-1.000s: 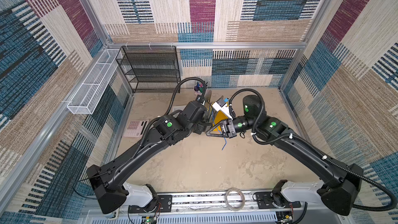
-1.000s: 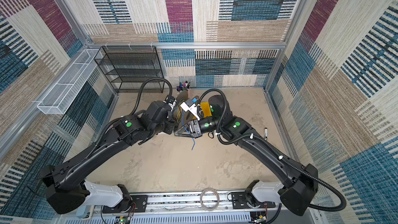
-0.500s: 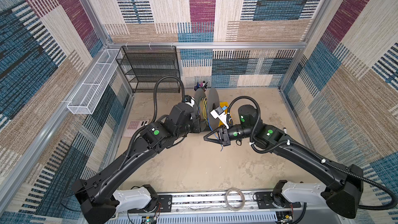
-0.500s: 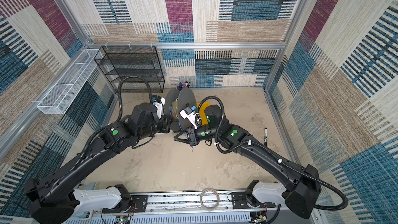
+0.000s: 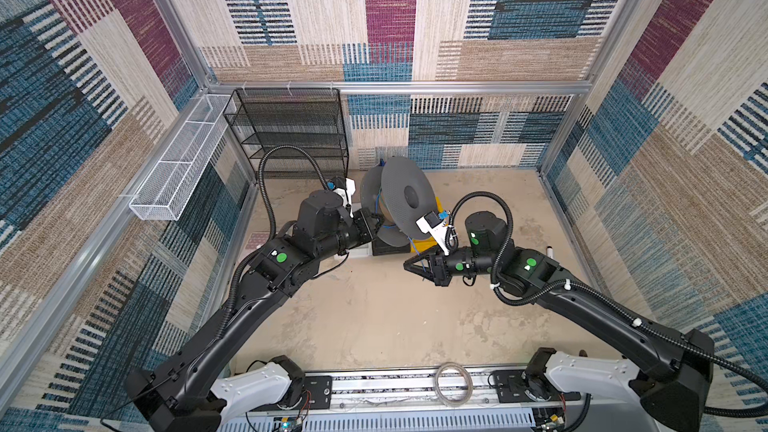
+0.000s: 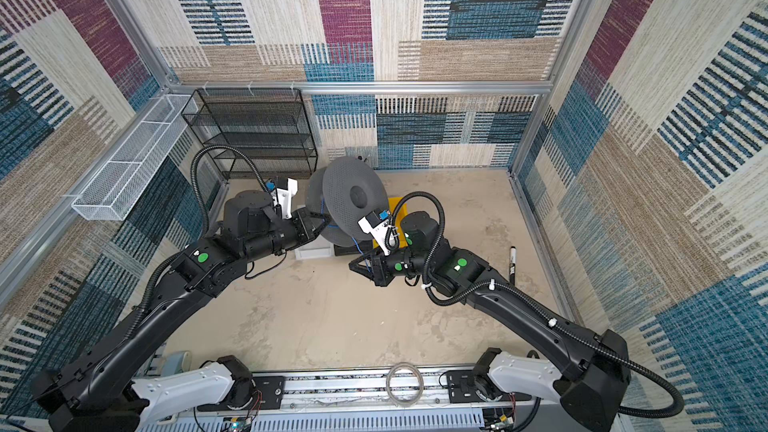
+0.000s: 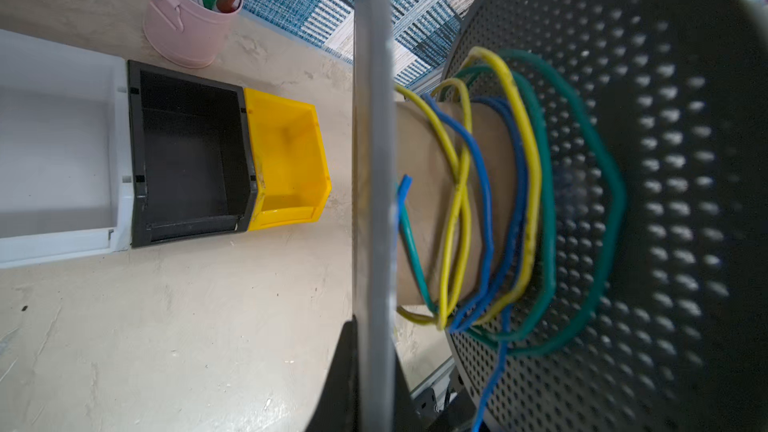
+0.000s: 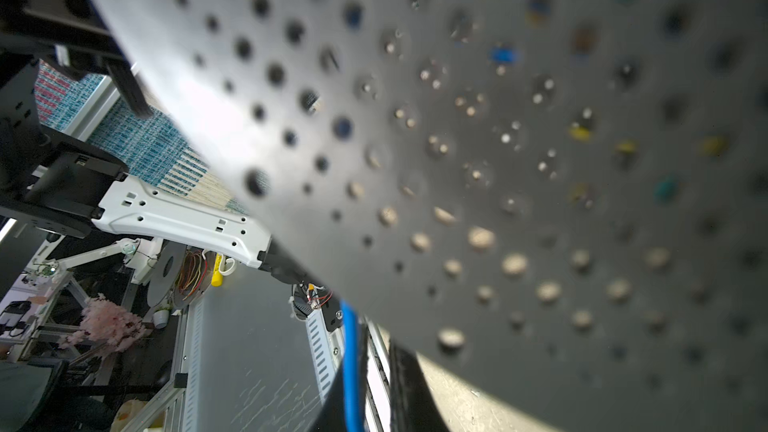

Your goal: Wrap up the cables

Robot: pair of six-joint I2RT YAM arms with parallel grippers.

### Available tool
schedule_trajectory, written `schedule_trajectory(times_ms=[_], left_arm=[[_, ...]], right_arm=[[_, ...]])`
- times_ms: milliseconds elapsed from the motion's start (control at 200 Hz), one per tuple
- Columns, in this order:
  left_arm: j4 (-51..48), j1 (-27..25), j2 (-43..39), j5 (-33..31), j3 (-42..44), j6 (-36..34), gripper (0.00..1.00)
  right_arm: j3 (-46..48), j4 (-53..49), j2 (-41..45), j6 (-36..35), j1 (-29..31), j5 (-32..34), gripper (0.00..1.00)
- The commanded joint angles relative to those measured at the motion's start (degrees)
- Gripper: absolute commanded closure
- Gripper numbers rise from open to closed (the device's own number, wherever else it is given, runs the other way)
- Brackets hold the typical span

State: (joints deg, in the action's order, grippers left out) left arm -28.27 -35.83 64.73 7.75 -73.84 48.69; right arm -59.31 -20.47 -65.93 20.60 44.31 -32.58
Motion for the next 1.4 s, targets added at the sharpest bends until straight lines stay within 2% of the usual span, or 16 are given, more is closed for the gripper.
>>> schedule_trajectory(times_ms=[0,95,300,401,721,1037,1202,1332,1392], left_arm=[[9.7,0.4,0.9,4.3,-2.0,-0.3,1.0],[9.6,0.4,2.5,6.9,-2.9,-1.1,1.0],[10.1,0.8,1.7,4.6,-1.7,-0.7,1.0],[10.1,1.2,1.8,4.7,-2.1,-0.8,1.0],[10.8,2.1,1.6,5.5,-2.2,0.5,1.0],[11.7,2.9,1.6,6.6,-2.3,1.7,1.0],[12.4,2.9,2.0,7.3,-2.4,2.1,1.0],[12.6,2.9,2.2,7.8,-2.4,2.0,1.0],[12.6,2.9,2.2,7.9,-2.2,2.1,1.0]], right_arm=[[0.6,-2.1,-0.1,-0.6,0.1,-2.4,0.84],[1.2,0.2,-0.3,-0.1,0.1,-5.0,0.85],[1.7,-0.1,2.2,-0.6,0.1,-5.3,0.83],[3.0,0.5,4.0,-0.4,0.1,-5.0,0.97],[6.8,4.0,5.2,1.3,0.1,-6.8,0.98],[11.8,11.1,7.8,4.8,0.1,-8.9,0.89],[12.0,13.0,7.9,5.3,0.1,-10.5,0.78],[12.2,14.5,8.2,5.3,0.1,-9.6,0.78],[11.9,14.8,8.0,5.2,0.1,-9.5,0.82]])
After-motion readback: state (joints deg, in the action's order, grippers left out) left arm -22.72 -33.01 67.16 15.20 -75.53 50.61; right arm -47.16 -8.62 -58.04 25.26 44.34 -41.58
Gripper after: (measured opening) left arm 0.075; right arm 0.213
